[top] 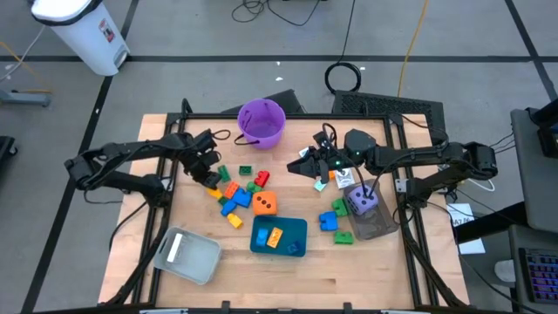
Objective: Pick & Place Toys
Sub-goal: Put the top yellow game piece into the blue bin
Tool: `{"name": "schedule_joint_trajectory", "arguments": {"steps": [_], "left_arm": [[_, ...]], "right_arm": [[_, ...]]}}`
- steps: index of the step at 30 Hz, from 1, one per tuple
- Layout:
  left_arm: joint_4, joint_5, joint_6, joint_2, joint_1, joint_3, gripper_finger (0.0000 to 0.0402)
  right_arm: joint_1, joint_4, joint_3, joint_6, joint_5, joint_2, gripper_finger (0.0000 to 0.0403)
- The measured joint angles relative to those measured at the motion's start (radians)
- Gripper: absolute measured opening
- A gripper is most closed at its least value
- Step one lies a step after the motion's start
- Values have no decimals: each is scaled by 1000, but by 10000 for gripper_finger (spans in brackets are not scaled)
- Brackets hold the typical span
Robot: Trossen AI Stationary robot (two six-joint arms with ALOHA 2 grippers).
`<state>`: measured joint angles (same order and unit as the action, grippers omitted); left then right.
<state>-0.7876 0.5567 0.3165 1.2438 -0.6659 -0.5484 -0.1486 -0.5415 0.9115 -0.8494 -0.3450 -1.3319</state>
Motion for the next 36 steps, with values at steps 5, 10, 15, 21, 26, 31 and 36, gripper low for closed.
{"name": "schedule_joint_trajectory", "arguments": {"steps": [5,10,15,21,26,31,36], "left_arm": [[2,13,18,-1,5,0,63],[7,83,-10,-2,6,0,11],[5,127,-43,-23,5,-2,17],[5,200,-33,-109,5,-66,7],[50,226,23,-191,5,-174,16],[201,224,119,-262,14,-271,8],[485,167,243,-293,75,-300,14]], "right_arm": [[0,0,0,-1,0,0,130],[0,0,0,0,-1,0,130],[0,0,0,1,-1,0,130],[0,-1,0,15,1,0,130],[0,-16,0,32,9,0,130],[0,-91,0,33,60,0,130],[23,-161,15,117,112,0,130]]}}
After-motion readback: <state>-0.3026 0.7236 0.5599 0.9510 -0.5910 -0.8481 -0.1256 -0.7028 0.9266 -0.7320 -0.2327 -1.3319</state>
